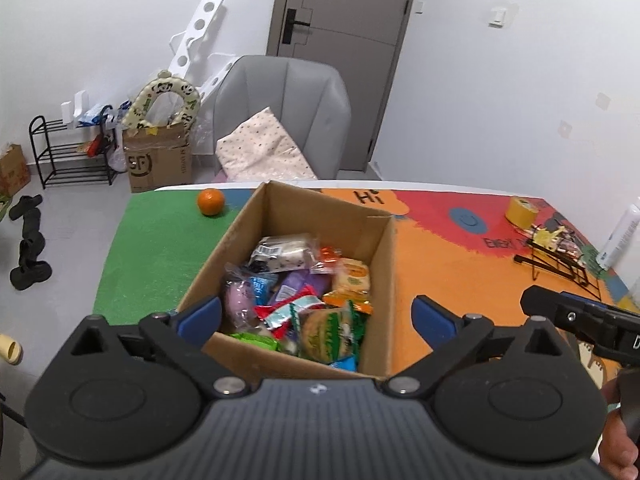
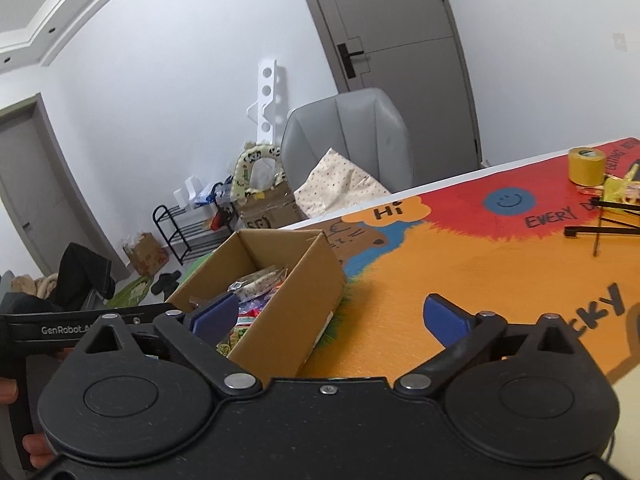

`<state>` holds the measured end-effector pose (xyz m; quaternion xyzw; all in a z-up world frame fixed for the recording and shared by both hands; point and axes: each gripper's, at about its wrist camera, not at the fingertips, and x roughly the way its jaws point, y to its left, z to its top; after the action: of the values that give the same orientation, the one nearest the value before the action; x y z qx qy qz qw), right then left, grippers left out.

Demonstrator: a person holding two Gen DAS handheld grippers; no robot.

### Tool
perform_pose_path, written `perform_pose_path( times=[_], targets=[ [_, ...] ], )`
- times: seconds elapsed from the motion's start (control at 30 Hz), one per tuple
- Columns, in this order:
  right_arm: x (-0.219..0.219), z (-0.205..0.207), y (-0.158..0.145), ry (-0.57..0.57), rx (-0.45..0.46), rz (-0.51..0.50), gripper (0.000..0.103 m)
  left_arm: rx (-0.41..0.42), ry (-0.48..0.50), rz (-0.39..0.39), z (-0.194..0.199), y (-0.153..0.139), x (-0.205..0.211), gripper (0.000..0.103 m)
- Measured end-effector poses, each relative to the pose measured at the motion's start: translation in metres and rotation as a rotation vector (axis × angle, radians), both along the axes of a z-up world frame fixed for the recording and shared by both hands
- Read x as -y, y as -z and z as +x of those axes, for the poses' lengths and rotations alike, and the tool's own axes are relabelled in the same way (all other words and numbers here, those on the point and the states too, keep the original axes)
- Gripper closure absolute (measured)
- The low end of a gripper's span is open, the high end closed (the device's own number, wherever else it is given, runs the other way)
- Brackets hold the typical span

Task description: Organize snacks

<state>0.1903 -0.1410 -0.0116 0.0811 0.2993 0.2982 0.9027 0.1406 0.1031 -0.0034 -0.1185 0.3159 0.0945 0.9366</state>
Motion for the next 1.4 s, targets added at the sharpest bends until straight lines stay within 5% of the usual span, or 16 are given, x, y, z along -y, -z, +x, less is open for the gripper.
perform_pose_path(
  times=[0.97, 1.4],
  targets=[
    [0.071, -0.062, -0.022, 0.080, 0.010, 0.035, 0.000, 0.071, 0.050, -0.024, -0.078, -0.027, 0.035, 0.000],
    [0.090, -0.111, -0.042, 0.149, 0.072, -0.037, 0.000, 0.116, 0.093, -0.014, -0.119, -0.034, 0.047, 0.000]
  ],
)
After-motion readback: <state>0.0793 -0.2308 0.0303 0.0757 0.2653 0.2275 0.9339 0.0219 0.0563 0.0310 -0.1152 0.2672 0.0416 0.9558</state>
